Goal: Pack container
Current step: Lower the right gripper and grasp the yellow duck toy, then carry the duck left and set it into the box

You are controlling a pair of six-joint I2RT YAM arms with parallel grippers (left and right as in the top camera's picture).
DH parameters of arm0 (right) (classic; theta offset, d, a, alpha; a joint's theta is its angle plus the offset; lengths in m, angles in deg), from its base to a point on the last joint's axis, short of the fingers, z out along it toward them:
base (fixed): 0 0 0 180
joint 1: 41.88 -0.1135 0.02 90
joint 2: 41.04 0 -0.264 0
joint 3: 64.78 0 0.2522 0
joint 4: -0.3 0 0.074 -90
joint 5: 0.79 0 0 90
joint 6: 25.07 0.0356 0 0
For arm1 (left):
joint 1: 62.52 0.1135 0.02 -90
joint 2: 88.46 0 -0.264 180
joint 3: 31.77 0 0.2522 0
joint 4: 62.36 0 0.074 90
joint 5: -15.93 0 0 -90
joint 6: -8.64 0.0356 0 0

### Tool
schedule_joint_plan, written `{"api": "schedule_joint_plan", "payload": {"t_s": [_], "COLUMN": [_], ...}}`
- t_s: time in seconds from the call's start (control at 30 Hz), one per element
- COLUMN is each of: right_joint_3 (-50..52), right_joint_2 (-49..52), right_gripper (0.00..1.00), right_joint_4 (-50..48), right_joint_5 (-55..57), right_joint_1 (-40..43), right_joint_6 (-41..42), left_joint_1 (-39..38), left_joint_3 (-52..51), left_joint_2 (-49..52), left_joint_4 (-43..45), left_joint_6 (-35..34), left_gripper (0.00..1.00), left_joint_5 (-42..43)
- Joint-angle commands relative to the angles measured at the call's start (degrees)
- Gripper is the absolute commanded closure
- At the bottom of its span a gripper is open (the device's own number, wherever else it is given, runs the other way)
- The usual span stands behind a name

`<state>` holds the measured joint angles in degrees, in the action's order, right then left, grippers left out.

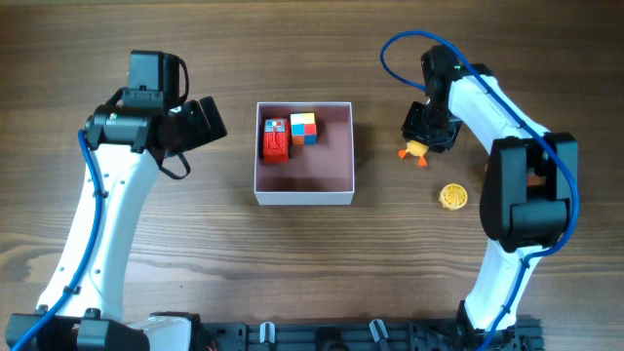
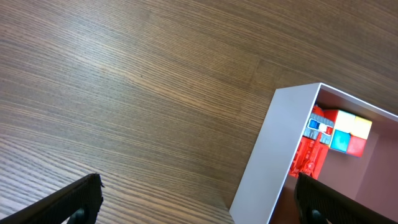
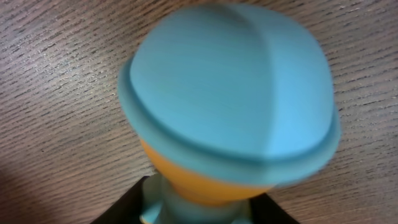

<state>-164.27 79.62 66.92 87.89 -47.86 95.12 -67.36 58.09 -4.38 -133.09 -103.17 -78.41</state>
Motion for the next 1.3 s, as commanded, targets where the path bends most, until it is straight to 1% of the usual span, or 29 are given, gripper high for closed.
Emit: {"api": "schedule_joint_plan", "payload": {"t_s": [0.0, 0.03, 0.07, 0.1, 0.33, 0.43, 0.5, 0.6, 0.67, 0.73, 0.8, 0.9, 1.0, 1.27], "right_joint_3": [-0.02, -0.02, -0.02, -0.02, -0.11, -0.17, -0.20, -0.20, -0.22, -0.20, -0.20, -0.20, -0.20, -0.20], "right_joint_2": [0.81, 0.81, 0.81, 0.81, -1.11, -6.03, -11.13, -18.53, -24.22, -28.26, -29.55, -28.33, -25.49, -14.80], "right_gripper": [0.72, 0.79, 0.91, 0.96, 0.96, 0.96, 0.96, 0.96, 0.96, 0.96, 0.96, 0.96, 0.96, 0.96], "right_joint_4": [0.07, 0.09, 0.15, 0.24, 2.73, 4.26, 5.14, 6.12, 6.38, 6.43, 5.86, 3.45, -0.07, -4.20], "right_joint_5": [0.00, 0.00, 0.00, 0.00, 0.44, 1.53, 3.10, 5.09, 5.42, 7.15, 8.46, 8.41, 8.39, 7.32], "right_joint_1": [0.04, 0.04, 0.04, 0.04, 0.04, -0.50, -1.92, -5.44, -9.60, -15.13, -20.15, -26.29, -29.49, -29.83], "right_joint_6": [-0.24, -0.28, -0.35, -0.52, -4.74, -6.58, -7.74, -7.74, -7.45, -4.28, -1.14, 3.56, 4.72, 3.50], "left_joint_1": [0.24, 0.24, 0.24, 0.24, 0.24, 0.24, 0.24, 0.24, 0.24, 0.24, 0.24, 0.24, 0.24, 0.24], "left_joint_3": [0.31, 0.31, 0.31, 0.31, 0.31, 0.31, 0.31, 0.31, 0.31, 0.31, 0.31, 0.31, 0.31, 0.31], "left_joint_2": [0.44, 0.44, 0.44, 0.44, 0.44, 0.44, 0.44, 0.44, 0.44, 0.44, 0.44, 0.44, 0.44, 0.44], "left_joint_4": [0.17, 0.17, 0.17, 0.17, 0.15, 0.13, 0.11, 0.11, 0.11, 0.11, 0.11, 0.11, 0.11, 0.13], "left_joint_6": [-0.52, -0.52, -0.52, -0.52, -0.50, -0.50, -0.52, -0.52, -0.55, -0.55, -0.57, -0.55, -0.55, -0.55], "left_gripper": [0.00, 0.00, 0.00, 0.00, 0.00, 0.00, 0.00, 0.00, 0.00, 0.00, 0.01, 0.00, 0.00, 0.00], "left_joint_5": [1.09, 1.09, 1.09, 1.09, 1.05, 1.07, 1.09, 1.11, 1.11, 1.11, 1.14, 1.11, 1.11, 1.11]}}
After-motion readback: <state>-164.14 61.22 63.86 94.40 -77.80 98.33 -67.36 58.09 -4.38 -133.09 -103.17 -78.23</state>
